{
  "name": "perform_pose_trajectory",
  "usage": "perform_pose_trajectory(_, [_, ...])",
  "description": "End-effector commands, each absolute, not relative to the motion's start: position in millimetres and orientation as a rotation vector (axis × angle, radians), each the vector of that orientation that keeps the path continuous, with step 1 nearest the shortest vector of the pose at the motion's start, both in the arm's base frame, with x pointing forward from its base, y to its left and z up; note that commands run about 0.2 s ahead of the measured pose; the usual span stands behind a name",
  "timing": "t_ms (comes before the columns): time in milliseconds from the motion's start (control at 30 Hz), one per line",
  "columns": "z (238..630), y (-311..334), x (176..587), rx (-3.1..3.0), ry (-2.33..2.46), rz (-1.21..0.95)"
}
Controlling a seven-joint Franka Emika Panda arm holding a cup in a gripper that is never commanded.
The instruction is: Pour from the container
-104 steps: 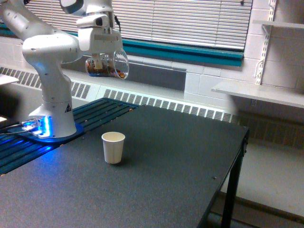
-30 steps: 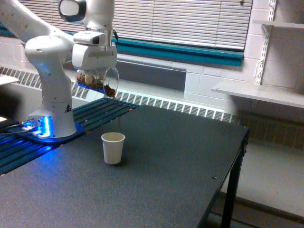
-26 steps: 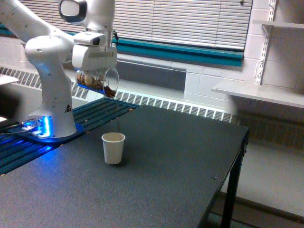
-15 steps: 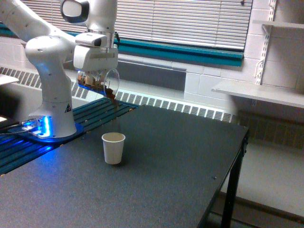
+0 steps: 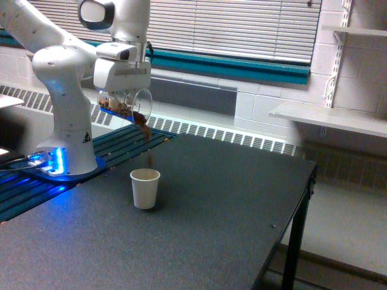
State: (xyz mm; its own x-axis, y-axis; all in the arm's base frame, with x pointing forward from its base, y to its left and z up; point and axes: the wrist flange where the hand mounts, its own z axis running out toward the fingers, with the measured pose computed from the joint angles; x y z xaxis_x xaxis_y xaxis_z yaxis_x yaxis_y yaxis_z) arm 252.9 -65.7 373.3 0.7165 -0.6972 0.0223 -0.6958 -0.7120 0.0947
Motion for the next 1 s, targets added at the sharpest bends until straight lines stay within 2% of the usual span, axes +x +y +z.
perform_pose_trajectory(33, [363, -61, 247, 2.802, -1.154, -0.056])
perform_pose_trajectory(1000, [365, -63, 234, 2.777, -1.164, -0.128])
